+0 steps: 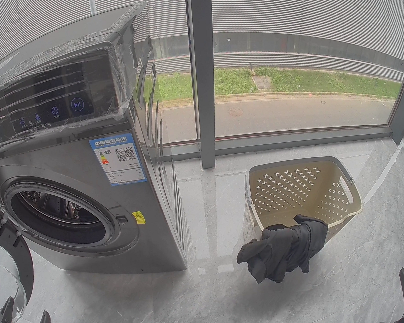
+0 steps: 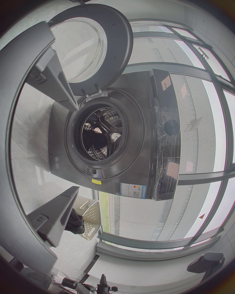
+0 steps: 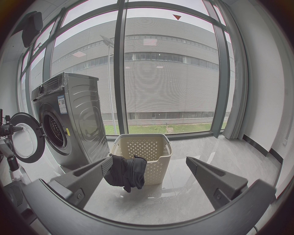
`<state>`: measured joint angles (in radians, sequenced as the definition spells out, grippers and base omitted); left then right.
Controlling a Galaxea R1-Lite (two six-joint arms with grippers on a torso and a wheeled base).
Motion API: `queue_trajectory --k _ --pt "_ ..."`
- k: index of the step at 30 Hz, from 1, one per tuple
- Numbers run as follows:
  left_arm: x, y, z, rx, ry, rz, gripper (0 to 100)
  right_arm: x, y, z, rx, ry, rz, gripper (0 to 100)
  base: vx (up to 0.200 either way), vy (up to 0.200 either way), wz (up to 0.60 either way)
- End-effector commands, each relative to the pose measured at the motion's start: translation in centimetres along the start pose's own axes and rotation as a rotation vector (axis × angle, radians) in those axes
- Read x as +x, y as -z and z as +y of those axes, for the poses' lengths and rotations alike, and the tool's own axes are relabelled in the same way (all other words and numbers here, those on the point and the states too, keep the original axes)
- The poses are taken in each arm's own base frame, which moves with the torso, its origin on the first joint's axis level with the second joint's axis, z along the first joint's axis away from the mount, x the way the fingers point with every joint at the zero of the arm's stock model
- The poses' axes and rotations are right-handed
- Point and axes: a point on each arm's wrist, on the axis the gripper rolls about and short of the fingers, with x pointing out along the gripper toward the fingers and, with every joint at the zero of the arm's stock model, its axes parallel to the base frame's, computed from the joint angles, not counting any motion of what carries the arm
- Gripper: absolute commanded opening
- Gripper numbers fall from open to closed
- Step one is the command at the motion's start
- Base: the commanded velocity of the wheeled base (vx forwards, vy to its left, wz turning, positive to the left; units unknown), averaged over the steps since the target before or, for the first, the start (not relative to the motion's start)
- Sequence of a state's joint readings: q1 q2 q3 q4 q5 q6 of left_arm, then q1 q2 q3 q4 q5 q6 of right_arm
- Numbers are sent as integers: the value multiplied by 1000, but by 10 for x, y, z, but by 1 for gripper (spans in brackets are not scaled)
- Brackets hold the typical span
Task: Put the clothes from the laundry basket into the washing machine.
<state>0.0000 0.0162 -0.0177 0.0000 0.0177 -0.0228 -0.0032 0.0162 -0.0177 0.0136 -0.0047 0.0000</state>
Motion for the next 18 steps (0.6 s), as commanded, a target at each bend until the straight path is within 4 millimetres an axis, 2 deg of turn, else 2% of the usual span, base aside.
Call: queue_trajectory --k 1,2,8,17,18 --pt "0 5 0 -2 -1 5 100 1 3 0 0 0 9 100 0 0 0" --pt "0 5 0 -5 -1 5 100 1 3 0 0 0 9 100 0 0 0" --pt "0 5 0 -2 1 3 100 1 3 0 0 0 9 100 200 0 0" --pt "0 5 0 0 -1 5 100 1 3 0 0 0 11 100 0 0 0" --pt "0 5 0 0 -1 5 100 1 3 0 0 0 9 100 0 -200 0"
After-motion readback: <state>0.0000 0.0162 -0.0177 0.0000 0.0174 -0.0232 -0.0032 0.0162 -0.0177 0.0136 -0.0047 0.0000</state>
